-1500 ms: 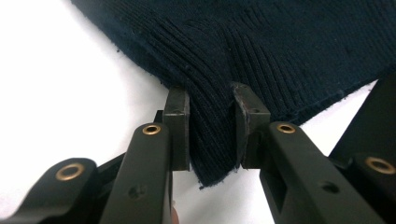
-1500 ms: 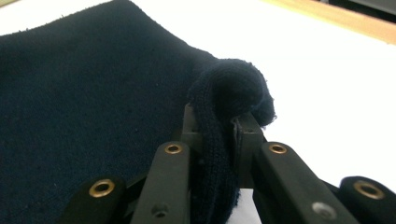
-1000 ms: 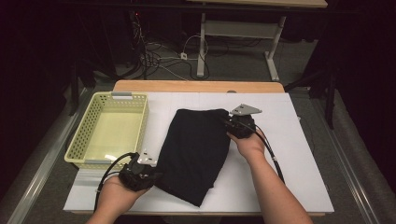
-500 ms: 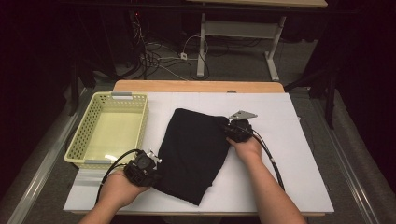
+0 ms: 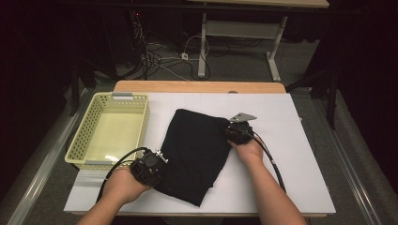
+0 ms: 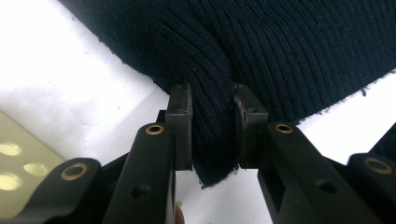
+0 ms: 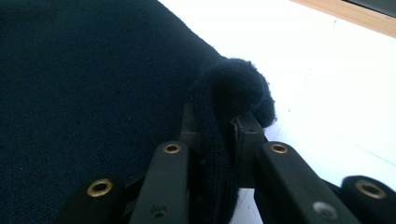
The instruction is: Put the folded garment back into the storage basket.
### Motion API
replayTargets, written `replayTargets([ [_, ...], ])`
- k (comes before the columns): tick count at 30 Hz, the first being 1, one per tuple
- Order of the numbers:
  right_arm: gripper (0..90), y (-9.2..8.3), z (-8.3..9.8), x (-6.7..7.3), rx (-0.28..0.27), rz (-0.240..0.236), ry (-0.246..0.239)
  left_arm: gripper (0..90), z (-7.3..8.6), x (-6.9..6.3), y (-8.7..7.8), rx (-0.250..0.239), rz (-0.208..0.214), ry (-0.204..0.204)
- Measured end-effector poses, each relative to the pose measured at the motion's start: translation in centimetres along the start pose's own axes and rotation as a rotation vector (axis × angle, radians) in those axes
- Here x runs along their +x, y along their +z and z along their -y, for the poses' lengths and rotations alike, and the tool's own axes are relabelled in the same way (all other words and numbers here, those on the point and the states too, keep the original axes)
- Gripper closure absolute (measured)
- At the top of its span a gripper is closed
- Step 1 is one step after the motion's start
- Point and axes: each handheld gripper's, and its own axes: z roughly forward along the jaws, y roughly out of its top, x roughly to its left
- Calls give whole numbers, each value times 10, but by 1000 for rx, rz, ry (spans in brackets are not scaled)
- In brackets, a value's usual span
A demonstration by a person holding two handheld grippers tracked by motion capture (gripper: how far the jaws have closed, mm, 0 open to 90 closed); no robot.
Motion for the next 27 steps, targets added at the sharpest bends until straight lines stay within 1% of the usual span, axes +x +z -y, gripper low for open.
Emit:
replayTargets([
  [4, 796, 0, 0, 1, 2, 1, -3, 712, -4, 0, 0, 29, 0, 8],
  [7, 796, 0, 0, 1, 3, 2, -13, 712, -7, 1, 0, 43, 5, 12],
  [12, 796, 0, 0, 0, 5, -3, -7, 713, -10, 7, 0, 69, 43, -2],
  [14, 796, -1, -1, 0, 9, -6, -3, 713, -13, 8, 0, 84, 51, -1],
  [17, 798, -3, -3, -1, 6, -13, 1, 713, -17, 6, -3, 102, 36, 16],
  [19, 800, -6, -6, -2, 5, -12, 4, 713, -20, 6, -6, 109, 34, 21],
  [23, 802, -14, -17, 1, -24, 0, -13, 713, -23, 7, -13, 109, 40, 20],
  [27, 802, -23, -28, 6, -64, 6, -33, 714, -25, 8, -21, 101, 45, 6],
])
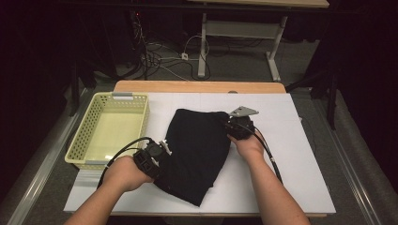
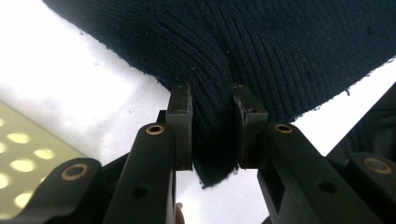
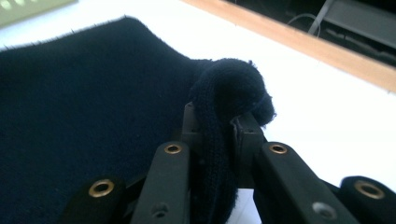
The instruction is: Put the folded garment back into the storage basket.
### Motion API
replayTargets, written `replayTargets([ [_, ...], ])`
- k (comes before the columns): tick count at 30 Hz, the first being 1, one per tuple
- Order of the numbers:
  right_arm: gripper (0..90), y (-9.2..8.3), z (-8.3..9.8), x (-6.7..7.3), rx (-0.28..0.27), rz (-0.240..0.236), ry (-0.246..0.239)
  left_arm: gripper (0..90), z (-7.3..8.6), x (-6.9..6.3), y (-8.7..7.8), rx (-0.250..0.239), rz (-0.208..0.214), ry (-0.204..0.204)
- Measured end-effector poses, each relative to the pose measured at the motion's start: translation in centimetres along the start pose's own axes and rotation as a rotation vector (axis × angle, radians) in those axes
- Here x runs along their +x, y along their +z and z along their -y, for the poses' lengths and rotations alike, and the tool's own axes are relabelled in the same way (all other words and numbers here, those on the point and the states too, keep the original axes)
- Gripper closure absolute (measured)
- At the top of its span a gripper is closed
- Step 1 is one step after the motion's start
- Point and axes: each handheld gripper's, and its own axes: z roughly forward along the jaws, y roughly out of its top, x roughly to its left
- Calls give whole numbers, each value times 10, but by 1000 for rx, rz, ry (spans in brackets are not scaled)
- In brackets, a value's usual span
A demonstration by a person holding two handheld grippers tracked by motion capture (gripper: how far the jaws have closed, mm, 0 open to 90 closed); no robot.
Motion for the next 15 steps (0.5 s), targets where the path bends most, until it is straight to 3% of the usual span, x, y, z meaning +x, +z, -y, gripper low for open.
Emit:
replayTargets([
  [8, 802, -8, -22, 9, -43, 3, -24, 714, 2, 3, -21, -8, -15, -15],
  [15, 802, -9, -40, 20, -79, -13, -44, 713, 2, 6, -35, 36, -38, -15],
])
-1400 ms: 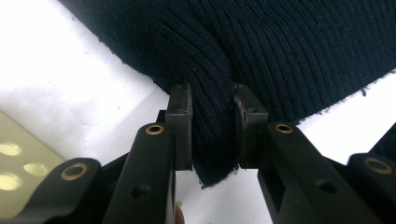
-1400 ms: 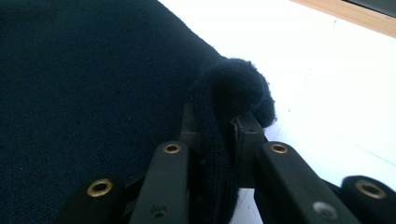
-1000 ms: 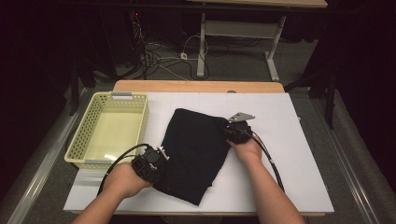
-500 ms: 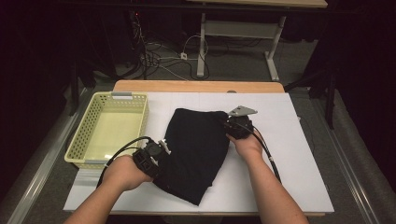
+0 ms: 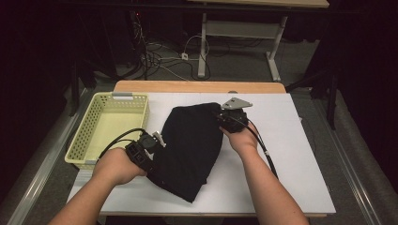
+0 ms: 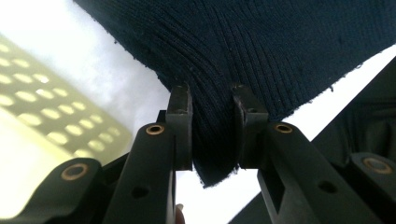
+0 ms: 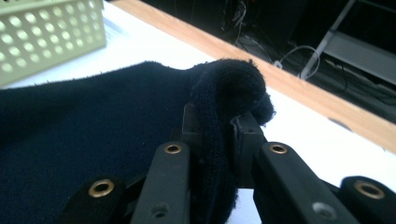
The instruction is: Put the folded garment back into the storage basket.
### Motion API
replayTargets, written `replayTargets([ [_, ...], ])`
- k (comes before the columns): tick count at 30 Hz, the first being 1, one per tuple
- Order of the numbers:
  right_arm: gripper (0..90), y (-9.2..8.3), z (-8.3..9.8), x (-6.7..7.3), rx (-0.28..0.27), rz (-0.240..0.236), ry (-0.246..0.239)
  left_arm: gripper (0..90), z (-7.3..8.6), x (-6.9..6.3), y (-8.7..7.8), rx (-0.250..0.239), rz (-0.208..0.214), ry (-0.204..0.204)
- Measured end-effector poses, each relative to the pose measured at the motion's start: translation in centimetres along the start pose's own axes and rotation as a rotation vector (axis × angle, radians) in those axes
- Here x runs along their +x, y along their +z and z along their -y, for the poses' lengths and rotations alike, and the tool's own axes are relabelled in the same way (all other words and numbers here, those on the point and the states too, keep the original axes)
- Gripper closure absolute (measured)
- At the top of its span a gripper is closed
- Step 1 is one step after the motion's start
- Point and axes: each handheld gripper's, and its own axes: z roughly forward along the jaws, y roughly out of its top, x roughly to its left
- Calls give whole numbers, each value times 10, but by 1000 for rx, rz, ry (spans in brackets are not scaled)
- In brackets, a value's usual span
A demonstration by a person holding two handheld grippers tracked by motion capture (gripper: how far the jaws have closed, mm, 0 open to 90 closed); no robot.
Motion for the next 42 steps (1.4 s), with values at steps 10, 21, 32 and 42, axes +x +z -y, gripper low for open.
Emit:
replayTargets([
  [10, 801, 2, -17, 18, -37, -37, -34, 712, 4, 5, -11, 63, -32, -3],
  [21, 800, 15, -8, 20, 11, -40, -27, 711, 3, 9, -10, 75, -25, -12],
  [32, 800, 17, -1, 18, 29, -42, -12, 711, 0, 12, -11, 85, -4, -9],
  [42, 800, 9, -13, 17, 4, -45, 5, 711, -6, 13, -19, 100, -6, -5],
])
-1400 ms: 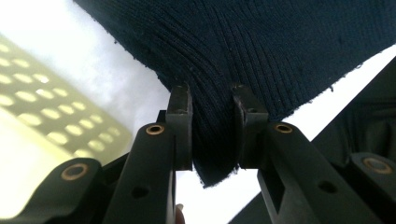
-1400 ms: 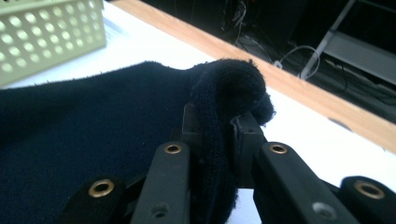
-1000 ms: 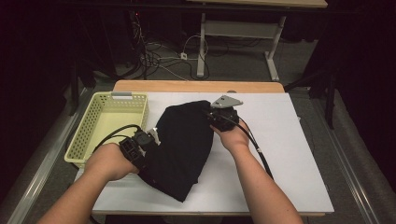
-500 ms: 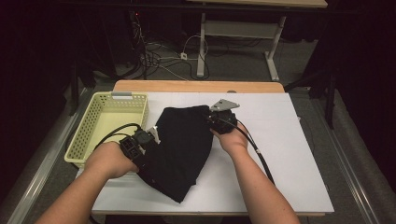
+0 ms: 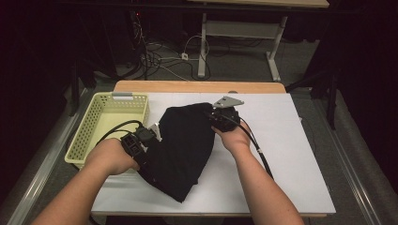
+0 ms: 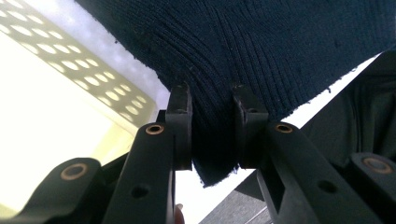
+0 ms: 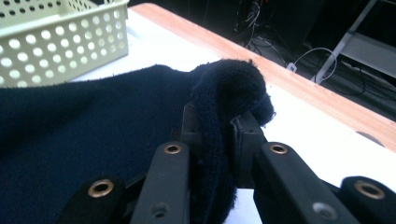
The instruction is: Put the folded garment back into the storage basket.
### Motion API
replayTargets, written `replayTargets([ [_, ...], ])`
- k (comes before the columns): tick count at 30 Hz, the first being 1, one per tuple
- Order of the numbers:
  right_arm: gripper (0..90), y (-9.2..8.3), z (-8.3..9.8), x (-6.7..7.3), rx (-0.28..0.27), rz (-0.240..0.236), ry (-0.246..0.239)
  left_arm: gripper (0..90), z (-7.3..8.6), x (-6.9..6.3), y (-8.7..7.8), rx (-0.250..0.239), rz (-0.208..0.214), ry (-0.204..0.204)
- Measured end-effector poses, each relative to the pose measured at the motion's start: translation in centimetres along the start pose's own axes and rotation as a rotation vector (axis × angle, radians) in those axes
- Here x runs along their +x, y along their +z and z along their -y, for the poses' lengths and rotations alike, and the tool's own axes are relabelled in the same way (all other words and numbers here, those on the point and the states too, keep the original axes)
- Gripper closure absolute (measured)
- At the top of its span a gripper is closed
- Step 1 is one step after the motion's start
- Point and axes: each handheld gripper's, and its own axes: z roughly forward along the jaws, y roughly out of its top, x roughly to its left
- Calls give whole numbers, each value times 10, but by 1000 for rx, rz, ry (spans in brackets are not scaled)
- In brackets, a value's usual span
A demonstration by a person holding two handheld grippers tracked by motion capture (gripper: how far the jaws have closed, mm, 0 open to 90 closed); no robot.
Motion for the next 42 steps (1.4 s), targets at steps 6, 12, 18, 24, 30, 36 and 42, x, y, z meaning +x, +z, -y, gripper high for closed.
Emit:
replayTargets([
  [6, 800, -7, -9, -1, -29, 7, 3, 711, -1, 0, -12, 0, -4, 10],
  [12, 799, -15, -22, -1, -57, 21, -11, 711, 3, 3, -27, -9, -13, 18],
  [18, 799, -22, -43, 1, -90, 29, -34, 711, 11, 7, -48, -32, -25, 13],
  [24, 800, -28, -68, 7, -120, 36, -65, 711, 23, 12, -70, -20, -69, 6],
  [30, 799, -28, -90, 20, -144, 26, -89, 711, 37, 17, -86, -27, -73, -11],
  [36, 799, -23, -113, 33, -164, 8, -114, 712, 54, 25, -95, -29, -74, -30],
  [42, 799, -8, -117, 51, -161, -9, -142, 711, 75, 39, -90, -32, -68, -70],
])
